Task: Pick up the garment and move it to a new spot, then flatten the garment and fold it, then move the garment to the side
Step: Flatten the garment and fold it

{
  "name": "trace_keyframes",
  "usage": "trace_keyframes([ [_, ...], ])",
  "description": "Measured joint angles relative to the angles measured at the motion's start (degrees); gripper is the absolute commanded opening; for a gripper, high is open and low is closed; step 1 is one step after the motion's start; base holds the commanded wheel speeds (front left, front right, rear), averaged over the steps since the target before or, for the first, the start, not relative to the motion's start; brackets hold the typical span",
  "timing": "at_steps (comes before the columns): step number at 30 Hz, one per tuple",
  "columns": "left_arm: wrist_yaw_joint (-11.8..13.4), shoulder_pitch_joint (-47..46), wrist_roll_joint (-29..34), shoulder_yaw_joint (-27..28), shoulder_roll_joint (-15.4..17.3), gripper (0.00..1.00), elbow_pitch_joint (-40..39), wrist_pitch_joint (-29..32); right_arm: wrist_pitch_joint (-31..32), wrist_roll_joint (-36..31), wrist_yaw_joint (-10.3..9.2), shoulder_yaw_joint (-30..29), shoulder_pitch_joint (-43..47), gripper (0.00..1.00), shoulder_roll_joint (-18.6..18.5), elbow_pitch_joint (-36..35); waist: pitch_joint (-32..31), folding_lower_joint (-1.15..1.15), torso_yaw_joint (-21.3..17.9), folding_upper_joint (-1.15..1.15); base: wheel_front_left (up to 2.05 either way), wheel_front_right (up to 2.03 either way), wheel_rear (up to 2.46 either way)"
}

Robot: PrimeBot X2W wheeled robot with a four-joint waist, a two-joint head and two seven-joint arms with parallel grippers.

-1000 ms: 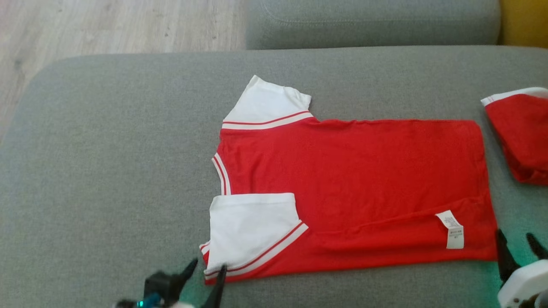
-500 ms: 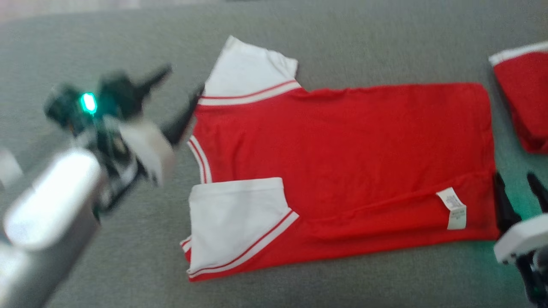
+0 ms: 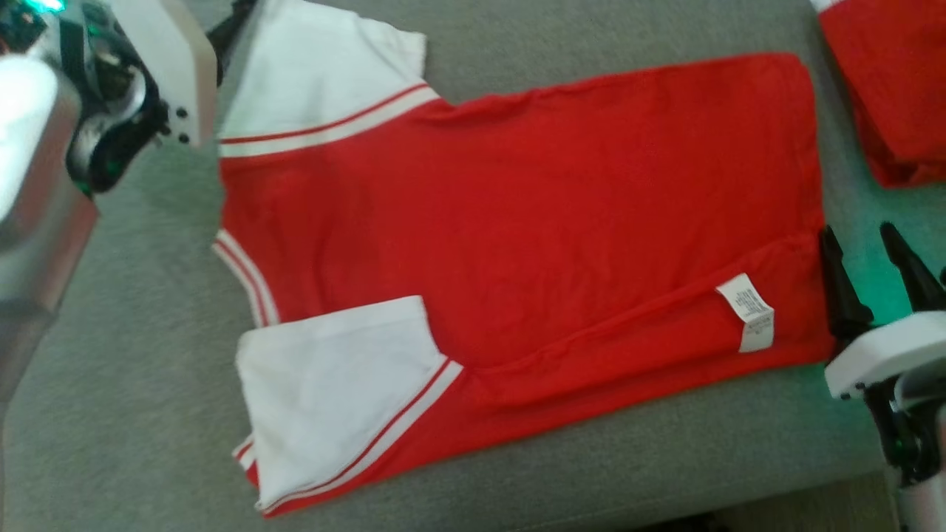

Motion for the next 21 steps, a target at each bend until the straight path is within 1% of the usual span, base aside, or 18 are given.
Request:
trace_keyframes([
  [4, -0.43, -2.79, -0.64, -2.83, 0.01, 1.0, 2.97, 1.41, -0.88, 0.0, 0.0, 0.47, -1.41, 1.0, 0.16, 0.14, 2.18, -0.01, -2.37, 0.0, 0.0, 0.0, 0.0],
  [9, -0.43, -4.87, -0.93, -5.93, 0.69, 1.0, 6.04, 1.64, -2.07, 0.01, 0.0, 0.67, -1.59, 1.0, 0.65, 1.21, 3.86, -0.01, -4.87, 0.0, 0.0, 0.0, 0.0],
  [16, -0.43, -6.06, -1.65, -7.86, 1.51, 1.0, 9.25, 2.22, -2.88, 0.01, 0.0, 0.83, -2.13, 1.0, 1.21, 2.38, 4.67, -0.02, -6.26, 0.0, 0.0, 0.0, 0.0],
  [17, -0.43, -6.26, -1.82, -7.95, 1.55, 0.98, 9.49, 2.23, -2.92, 0.01, 0.0, 0.83, -2.22, 1.0, 1.21, 2.4, 4.72, -0.01, -6.28, 0.0, 0.0, 0.0, 0.0],
  [18, -0.43, -6.48, -2.05, -8.0, 1.56, 0.85, 9.79, 2.52, -2.92, 0.01, 0.0, 0.83, -2.22, 1.0, 1.21, 2.44, 4.74, -0.01, -6.27, 0.0, 0.0, 0.0, 0.0],
  [19, -0.43, -6.72, -2.38, -8.02, 1.55, 0.65, 10.04, 2.67, -2.94, 0.01, 0.0, 0.83, -2.22, 1.0, 1.22, 2.56, 4.77, -0.02, -6.25, 0.0, 0.0, 0.0, 0.0],
  [20, -0.43, -6.97, -2.89, -8.02, 1.55, 0.37, 10.34, 2.65, -3.19, 0.01, 0.0, 0.83, -2.22, 1.0, 1.23, 2.67, 4.79, -0.02, -6.24, 0.0, 0.0, 0.0, 0.0],
  [21, -0.43, -7.06, -3.21, -8.02, 1.55, 0.15, 10.51, 2.65, -3.34, 0.01, 0.0, 0.83, -2.22, 1.0, 1.23, 2.79, 4.8, -0.02, -6.23, 0.0, 0.0, 0.0, 0.0],
])
